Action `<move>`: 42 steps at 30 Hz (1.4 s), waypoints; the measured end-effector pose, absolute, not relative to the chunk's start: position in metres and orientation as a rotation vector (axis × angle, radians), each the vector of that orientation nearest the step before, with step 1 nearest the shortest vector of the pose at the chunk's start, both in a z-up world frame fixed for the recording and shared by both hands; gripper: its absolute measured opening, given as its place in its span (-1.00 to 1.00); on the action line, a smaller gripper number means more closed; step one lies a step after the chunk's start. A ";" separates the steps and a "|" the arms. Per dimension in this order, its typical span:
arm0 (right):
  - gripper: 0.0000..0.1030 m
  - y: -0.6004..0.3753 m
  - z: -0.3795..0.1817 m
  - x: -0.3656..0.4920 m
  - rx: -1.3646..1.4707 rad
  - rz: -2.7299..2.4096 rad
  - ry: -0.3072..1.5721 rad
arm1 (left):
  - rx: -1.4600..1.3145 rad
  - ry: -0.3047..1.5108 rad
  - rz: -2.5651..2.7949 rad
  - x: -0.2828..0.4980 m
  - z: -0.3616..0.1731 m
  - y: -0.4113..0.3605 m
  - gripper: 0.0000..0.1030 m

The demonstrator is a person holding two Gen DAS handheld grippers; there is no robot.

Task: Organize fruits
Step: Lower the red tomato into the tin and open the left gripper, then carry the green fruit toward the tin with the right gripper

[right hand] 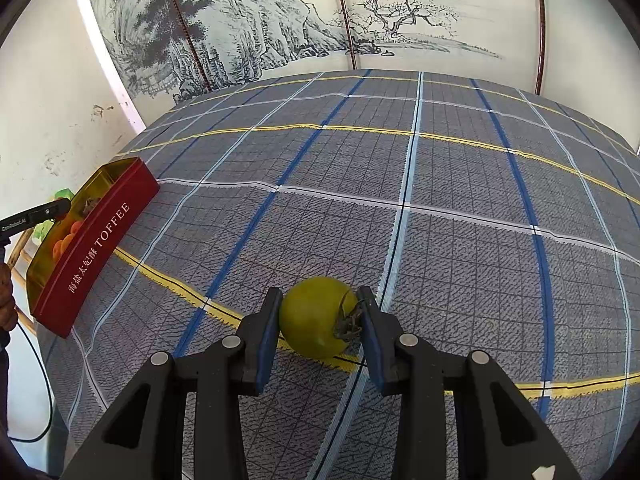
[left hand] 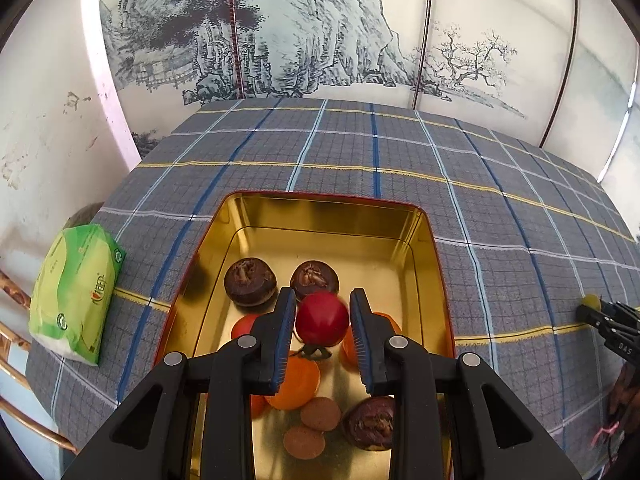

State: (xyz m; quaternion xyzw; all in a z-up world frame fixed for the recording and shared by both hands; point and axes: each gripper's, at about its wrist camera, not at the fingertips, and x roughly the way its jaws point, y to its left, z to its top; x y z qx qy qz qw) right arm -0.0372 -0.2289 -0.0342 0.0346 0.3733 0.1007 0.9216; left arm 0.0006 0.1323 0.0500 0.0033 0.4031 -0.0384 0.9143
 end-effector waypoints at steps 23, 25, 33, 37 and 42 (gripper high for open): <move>-0.32 -0.229 -0.034 -0.037 0.071 0.207 0.766 | 0.055 0.758 -0.005 -0.012 0.068 0.129 0.04; -0.32 -0.229 -0.034 -0.037 0.069 0.209 0.765 | 0.057 0.740 0.020 -0.019 0.072 0.129 0.26; -0.32 -0.220 -0.034 -0.040 0.047 0.226 0.758 | 0.026 0.727 0.095 -0.044 0.081 0.137 0.46; -0.32 -0.219 -0.034 -0.046 0.057 0.235 0.757 | 0.025 0.719 0.124 -0.054 0.084 0.138 0.46; -0.32 -0.214 -0.032 -0.056 0.068 0.257 0.753 | 0.037 0.720 0.123 -0.063 0.086 0.135 0.47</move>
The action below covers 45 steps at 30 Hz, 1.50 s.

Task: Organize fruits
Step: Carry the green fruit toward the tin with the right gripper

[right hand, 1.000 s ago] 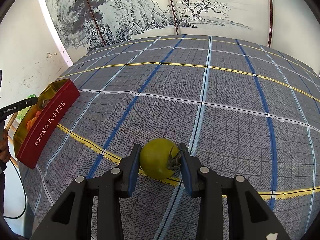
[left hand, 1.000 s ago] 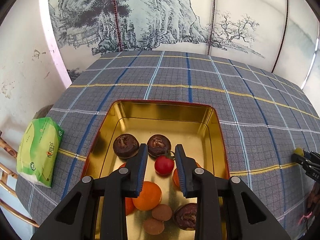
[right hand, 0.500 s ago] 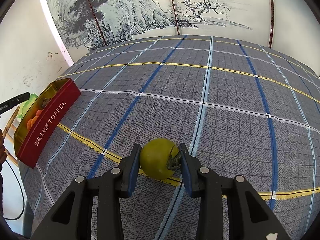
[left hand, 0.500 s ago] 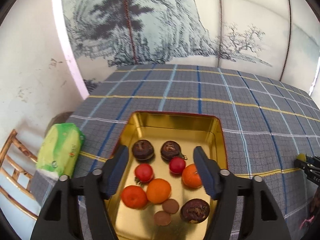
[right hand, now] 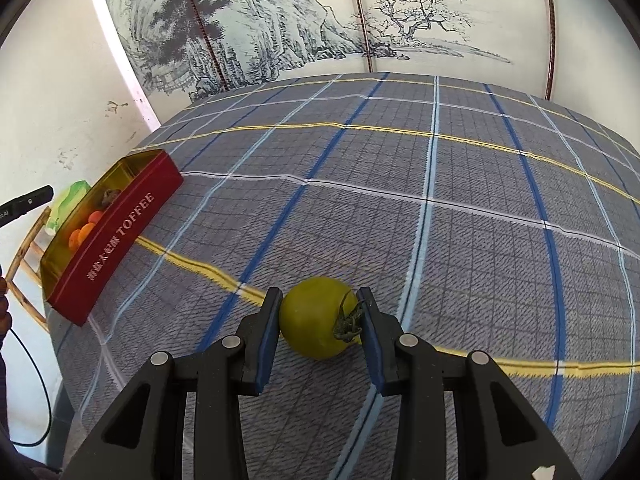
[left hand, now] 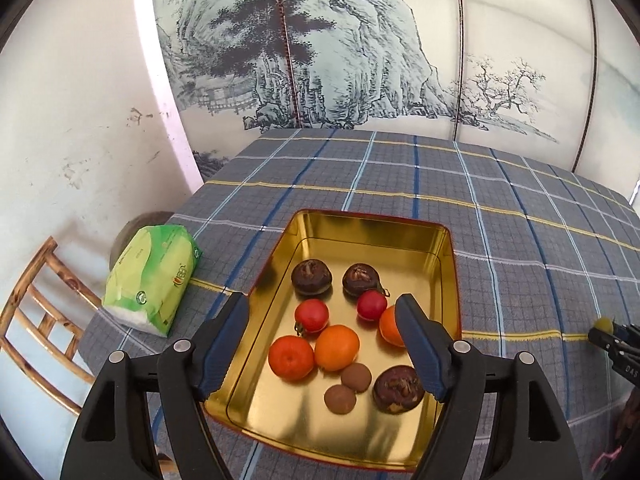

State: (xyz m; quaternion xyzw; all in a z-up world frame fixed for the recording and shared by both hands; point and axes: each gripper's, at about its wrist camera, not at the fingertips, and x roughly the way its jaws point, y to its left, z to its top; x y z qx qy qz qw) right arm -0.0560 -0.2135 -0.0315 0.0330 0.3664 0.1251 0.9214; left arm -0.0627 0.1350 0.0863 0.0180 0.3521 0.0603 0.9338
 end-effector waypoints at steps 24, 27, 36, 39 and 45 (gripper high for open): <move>-0.32 -0.157 0.007 -0.100 0.027 0.399 0.697 | 0.010 0.692 0.144 -0.098 0.093 0.145 0.59; -0.32 -0.148 0.011 -0.102 0.019 0.418 0.694 | -0.001 0.690 0.154 -0.102 0.091 0.151 0.60; -0.32 -0.111 0.024 -0.103 -0.024 0.492 0.684 | -0.032 0.711 0.195 -0.111 0.082 0.177 0.60; -0.32 -0.094 0.028 -0.100 -0.037 0.528 0.681 | -0.041 0.716 0.205 -0.114 0.079 0.184 0.60; -0.32 -0.060 0.032 -0.090 -0.047 0.605 0.687 | -0.039 0.724 0.219 -0.119 0.075 0.193 0.60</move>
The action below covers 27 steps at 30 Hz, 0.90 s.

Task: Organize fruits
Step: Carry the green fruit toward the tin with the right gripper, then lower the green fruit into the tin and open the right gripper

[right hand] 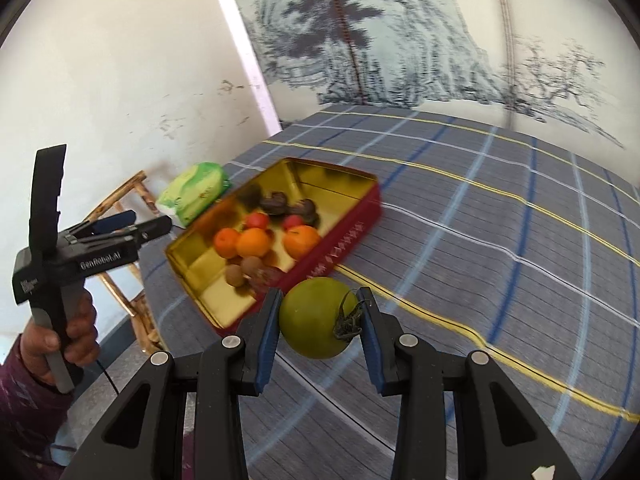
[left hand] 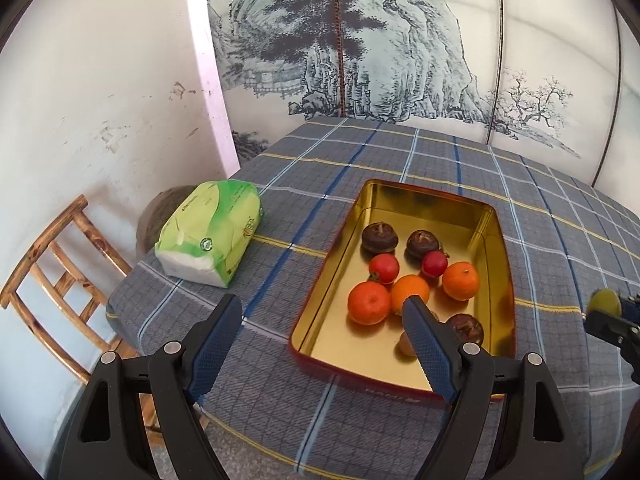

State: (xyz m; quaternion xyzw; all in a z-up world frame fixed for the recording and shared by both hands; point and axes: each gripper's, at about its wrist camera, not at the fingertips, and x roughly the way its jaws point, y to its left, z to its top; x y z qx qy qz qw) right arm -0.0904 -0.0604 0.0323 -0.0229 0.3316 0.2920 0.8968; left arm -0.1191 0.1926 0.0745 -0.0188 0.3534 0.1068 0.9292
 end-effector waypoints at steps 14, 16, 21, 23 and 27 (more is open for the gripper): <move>-0.32 0.009 0.030 -0.057 -0.108 0.700 0.715 | -0.031 0.733 0.210 -0.119 0.068 0.196 0.61; -0.32 0.017 0.029 -0.052 -0.114 0.708 0.723 | -0.033 0.735 0.202 -0.118 0.066 0.197 0.61; -0.32 0.035 0.022 -0.038 -0.137 0.710 0.745 | -0.037 0.736 0.191 -0.116 0.064 0.201 0.61; -0.32 0.040 0.020 -0.034 -0.140 0.710 0.750 | -0.039 0.737 0.188 -0.115 0.065 0.202 0.61; -0.32 0.048 0.015 -0.024 -0.148 0.704 0.766 | -0.046 0.740 0.187 -0.112 0.064 0.206 0.61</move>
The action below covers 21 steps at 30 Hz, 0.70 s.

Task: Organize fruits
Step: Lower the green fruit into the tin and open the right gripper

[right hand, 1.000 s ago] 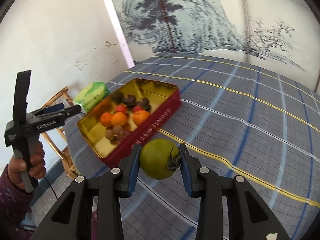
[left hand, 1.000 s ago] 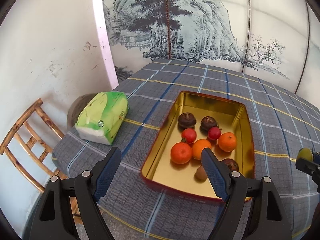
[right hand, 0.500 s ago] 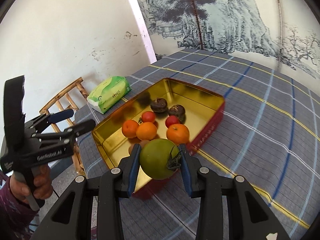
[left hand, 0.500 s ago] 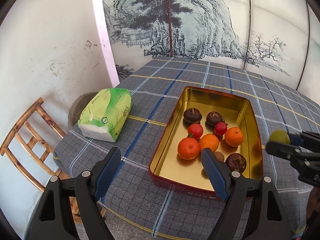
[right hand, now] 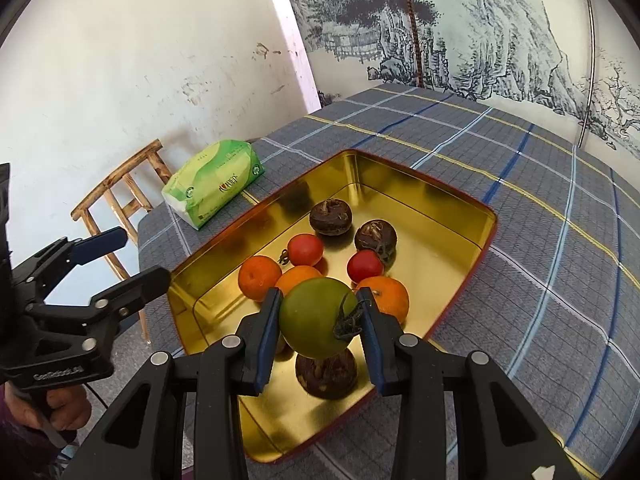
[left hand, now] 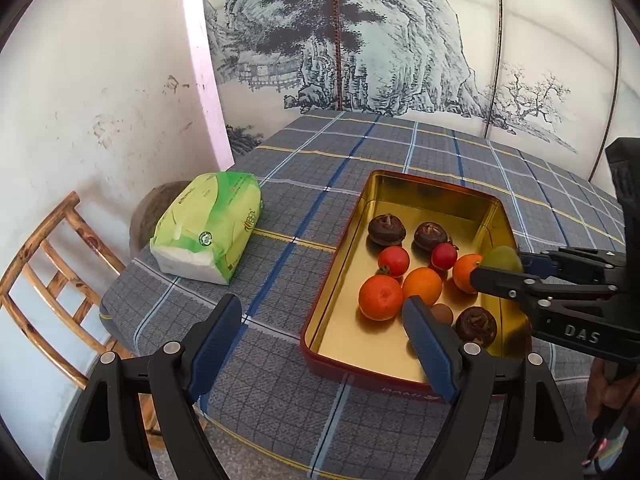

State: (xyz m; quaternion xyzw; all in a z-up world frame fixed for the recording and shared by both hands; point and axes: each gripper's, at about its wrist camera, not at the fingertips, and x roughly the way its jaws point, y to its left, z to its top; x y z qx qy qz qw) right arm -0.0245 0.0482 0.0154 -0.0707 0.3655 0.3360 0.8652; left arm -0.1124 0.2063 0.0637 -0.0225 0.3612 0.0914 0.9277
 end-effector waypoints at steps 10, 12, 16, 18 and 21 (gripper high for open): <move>-0.32 0.063 0.005 -0.004 -0.170 0.686 0.798 | -0.051 0.743 0.184 -0.107 0.060 0.214 0.61; -0.32 0.066 0.004 -0.001 -0.169 0.686 0.800 | -0.043 0.739 0.184 -0.106 0.059 0.214 0.61; -0.31 0.071 0.003 0.003 -0.174 0.687 0.806 | -0.043 0.737 0.182 -0.106 0.059 0.214 0.61; -0.31 0.073 0.002 0.005 -0.176 0.688 0.808 | -0.042 0.737 0.184 -0.105 0.059 0.214 0.61; -0.31 0.074 0.001 0.006 -0.175 0.688 0.807 | -0.041 0.740 0.182 -0.105 0.059 0.214 0.61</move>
